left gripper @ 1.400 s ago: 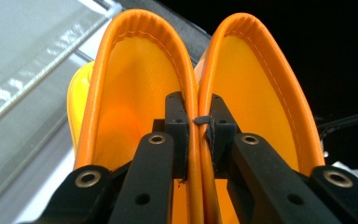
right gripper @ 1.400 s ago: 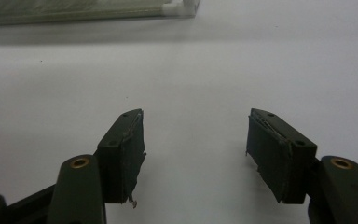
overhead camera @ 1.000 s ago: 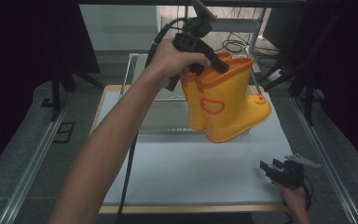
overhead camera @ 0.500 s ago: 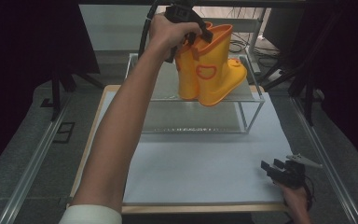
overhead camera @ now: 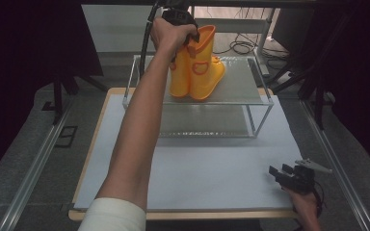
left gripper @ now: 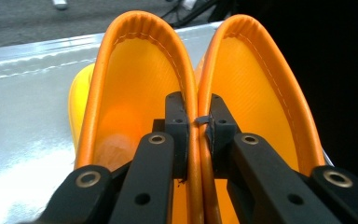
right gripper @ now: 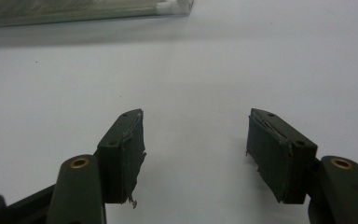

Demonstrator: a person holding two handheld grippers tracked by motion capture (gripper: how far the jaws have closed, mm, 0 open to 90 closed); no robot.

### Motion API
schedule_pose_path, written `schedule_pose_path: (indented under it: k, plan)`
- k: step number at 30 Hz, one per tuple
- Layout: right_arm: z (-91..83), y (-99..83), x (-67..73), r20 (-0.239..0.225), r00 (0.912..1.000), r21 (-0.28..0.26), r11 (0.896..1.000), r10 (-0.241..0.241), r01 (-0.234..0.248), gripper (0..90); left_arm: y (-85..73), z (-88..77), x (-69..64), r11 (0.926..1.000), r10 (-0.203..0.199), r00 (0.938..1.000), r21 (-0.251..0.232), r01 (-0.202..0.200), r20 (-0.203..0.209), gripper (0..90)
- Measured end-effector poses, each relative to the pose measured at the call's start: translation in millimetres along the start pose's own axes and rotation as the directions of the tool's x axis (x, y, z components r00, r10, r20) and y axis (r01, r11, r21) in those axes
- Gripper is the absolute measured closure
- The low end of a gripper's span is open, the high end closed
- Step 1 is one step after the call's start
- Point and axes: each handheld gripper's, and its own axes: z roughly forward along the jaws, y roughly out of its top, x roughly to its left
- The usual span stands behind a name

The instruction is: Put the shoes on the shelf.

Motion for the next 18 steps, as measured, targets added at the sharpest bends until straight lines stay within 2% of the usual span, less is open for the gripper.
schedule_pose_path:
  k: [2, 4, 9, 12, 13, 16, 18]
  plan:
    - [-0.4, -0.1, -0.2, 0.001, 1.0000, -0.003, 1.000, 0.000, 0.000, 36.2, -1.0, 2.0, 2.6, 0.9997, -0.024, 0.9995, -0.008, 0.024, -0.019, 82.3]
    - [-0.6, 0.2, 0.0, 0.001, 1.0000, -0.004, 1.000, -0.001, 0.001, 36.2, -2.1, 4.1, 4.4, 0.9995, -0.031, 0.9989, -0.010, 0.031, -0.035, 82.2]
    - [-1.1, 0.4, 0.8, -0.001, 1.0000, -0.006, 1.000, -0.003, 0.003, 36.1, -5.9, 14.0, 7.3, 0.9996, -0.028, 0.9980, 0.006, 0.028, -0.057, 82.1]
    - [-0.9, 0.0, 0.5, -0.001, 1.0000, -0.005, 1.000, -0.003, 0.003, 36.0, -5.5, 13.2, 10.3, 0.9995, -0.030, 0.9984, 0.005, 0.030, -0.049, 81.2]
    - [-0.8, 0.0, 0.5, 0.000, 1.0000, -0.004, 1.000, -0.003, 0.003, 36.1, -5.7, 12.2, 9.9, 0.9994, -0.032, 0.9984, -0.017, 0.031, -0.047, 79.3]
    - [-0.3, -0.2, 1.2, -0.002, 1.0000, -0.001, 1.000, -0.001, 0.001, 36.0, -4.9, 10.5, 8.5, 0.9994, -0.021, 0.9992, -0.029, 0.020, -0.035, 65.4]
    - [0.0, -0.4, 1.9, -0.001, 1.0000, 0.000, 1.000, -0.007, 0.007, 36.0, -3.5, 4.4, 6.4, 0.9970, -0.015, 0.9998, -0.075, 0.014, -0.010, 56.4]
